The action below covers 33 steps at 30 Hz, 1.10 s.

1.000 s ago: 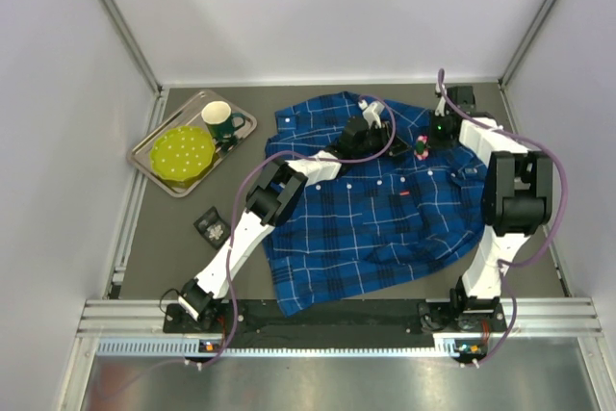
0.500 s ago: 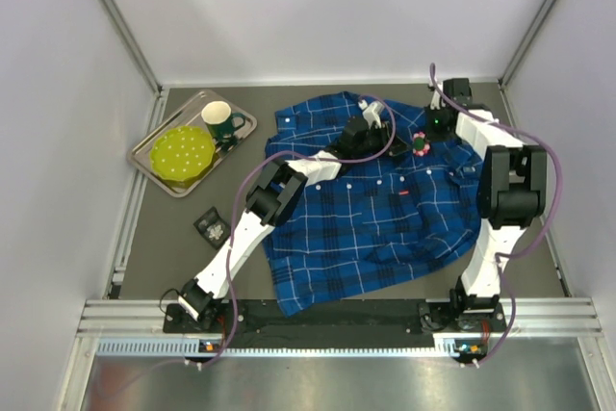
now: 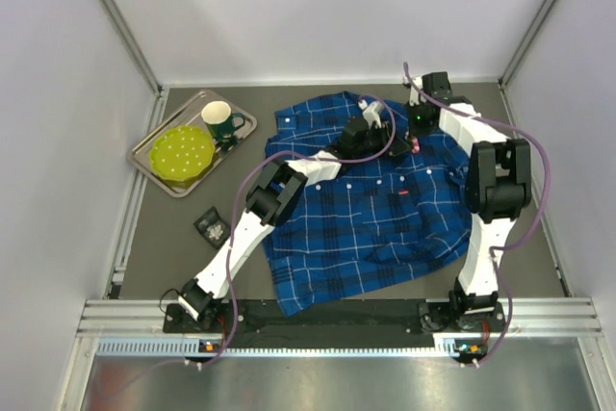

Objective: Remove the brooch from the garment
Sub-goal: Adjust the brooch on the flattened clothing.

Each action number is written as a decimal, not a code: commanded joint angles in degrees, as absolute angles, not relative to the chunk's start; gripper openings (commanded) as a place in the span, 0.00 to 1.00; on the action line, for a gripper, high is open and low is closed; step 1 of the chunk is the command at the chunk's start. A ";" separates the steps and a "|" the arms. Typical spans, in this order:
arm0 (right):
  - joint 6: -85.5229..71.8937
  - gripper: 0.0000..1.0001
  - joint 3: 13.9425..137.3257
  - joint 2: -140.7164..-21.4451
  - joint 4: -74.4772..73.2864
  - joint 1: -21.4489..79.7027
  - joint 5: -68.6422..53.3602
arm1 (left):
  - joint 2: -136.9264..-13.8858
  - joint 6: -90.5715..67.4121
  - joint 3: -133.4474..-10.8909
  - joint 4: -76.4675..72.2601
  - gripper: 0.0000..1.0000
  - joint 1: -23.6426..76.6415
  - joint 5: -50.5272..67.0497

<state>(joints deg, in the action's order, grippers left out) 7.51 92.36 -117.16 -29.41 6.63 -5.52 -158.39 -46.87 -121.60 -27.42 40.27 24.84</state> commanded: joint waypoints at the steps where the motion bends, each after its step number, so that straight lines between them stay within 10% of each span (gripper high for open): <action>1: 6.33 0.00 92.90 -120.50 -30.94 7.12 -2.21 | -157.68 -47.20 -121.03 -24.43 0.31 41.13 26.81; 33: -2.46 0.00 87.98 -120.15 -27.86 -1.41 -9.66 | -156.88 -42.80 -126.91 -21.27 0.31 38.14 28.12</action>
